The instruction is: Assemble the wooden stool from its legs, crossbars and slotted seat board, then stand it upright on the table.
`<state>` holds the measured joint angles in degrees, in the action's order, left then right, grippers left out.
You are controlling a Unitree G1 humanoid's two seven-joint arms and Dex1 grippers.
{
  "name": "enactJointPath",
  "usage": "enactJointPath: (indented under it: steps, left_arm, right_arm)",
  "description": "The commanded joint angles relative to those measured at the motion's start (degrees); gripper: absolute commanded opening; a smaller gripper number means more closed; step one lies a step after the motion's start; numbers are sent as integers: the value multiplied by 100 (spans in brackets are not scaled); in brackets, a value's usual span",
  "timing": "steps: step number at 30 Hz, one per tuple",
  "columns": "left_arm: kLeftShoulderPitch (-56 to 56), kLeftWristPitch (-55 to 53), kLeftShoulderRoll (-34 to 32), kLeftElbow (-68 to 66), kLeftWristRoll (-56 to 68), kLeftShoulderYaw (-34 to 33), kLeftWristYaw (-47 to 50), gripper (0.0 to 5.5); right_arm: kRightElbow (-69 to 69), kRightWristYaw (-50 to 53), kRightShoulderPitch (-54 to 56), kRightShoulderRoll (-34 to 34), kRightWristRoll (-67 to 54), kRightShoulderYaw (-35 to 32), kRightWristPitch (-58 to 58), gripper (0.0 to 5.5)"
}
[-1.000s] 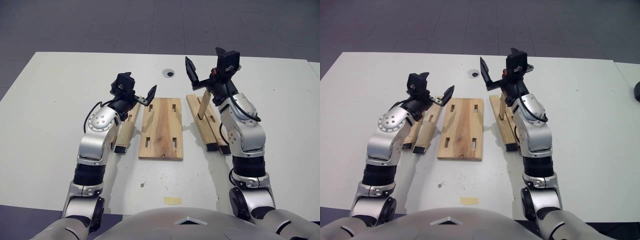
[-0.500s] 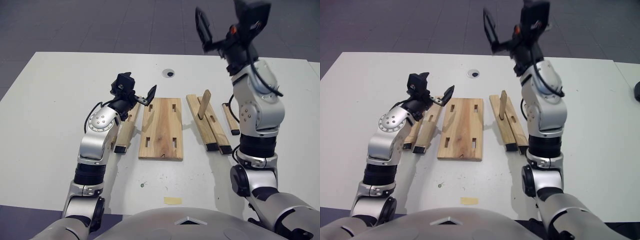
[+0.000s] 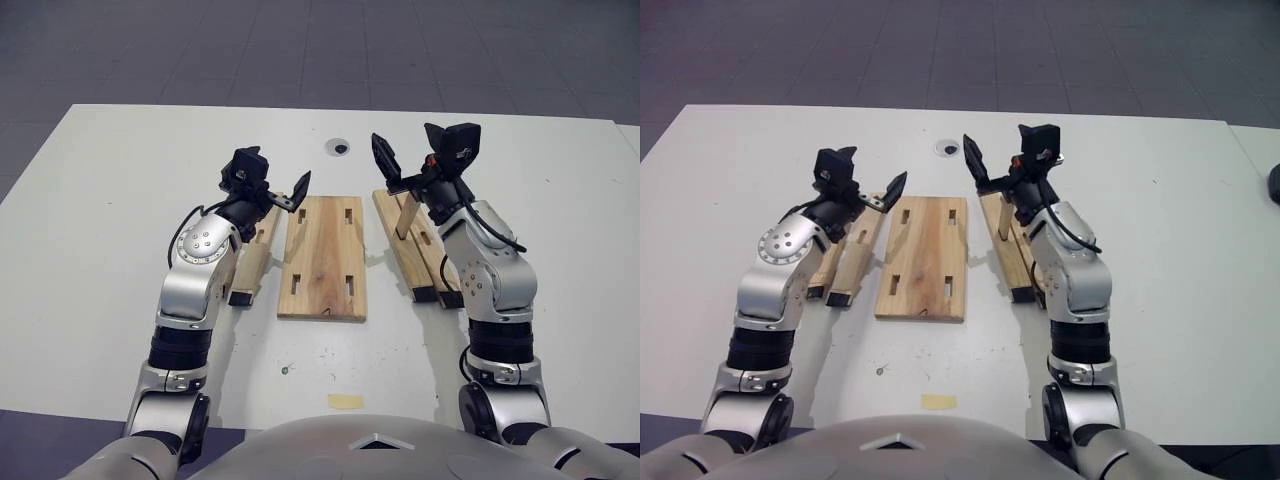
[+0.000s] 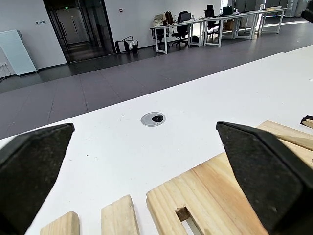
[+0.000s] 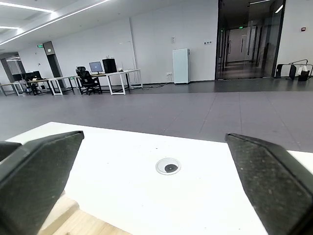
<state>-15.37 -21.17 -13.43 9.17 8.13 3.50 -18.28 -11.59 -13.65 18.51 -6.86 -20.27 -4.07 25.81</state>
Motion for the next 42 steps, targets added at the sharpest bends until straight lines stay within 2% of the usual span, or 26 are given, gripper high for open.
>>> enactJointPath:
  steps: [1,5,7,12,17,23,29,37,42]
  left_arm:
    - [100,-123,120,137,-19,93,68,540]
    - [161,-174,130,224,-11,88,78,540]
    - [159,-190,105,260,-15,80,65,540]
    - [252,-269,-6,408,4,-36,46,540]
    - [513,-353,-94,537,10,-98,21,540]
    - [659,-332,-177,508,-16,-101,-1,540]
    - [670,-330,-178,501,-52,-24,-25,540]
    - [697,-332,-136,512,-49,-6,21,540]
    - [672,-302,-129,467,-72,4,36,540]
  right_arm:
    - [-275,166,-120,30,-187,-206,206,537]
    - [-762,245,16,-5,-471,-389,314,537]
    - [-1193,232,-10,-69,-914,-694,420,537]
    - [-1908,57,-835,-450,-1771,-1298,814,537]
    - [-2445,-378,-2342,-756,-2267,-984,1372,537]
    - [-2357,-248,-3301,-914,-2294,-547,2018,537]
    - [-2257,219,-3502,-858,-2079,-219,2443,537]
    - [-2234,428,-3472,-809,-1938,-219,2322,537]
    - [-2192,569,-3411,-1217,-1424,6,2532,537]
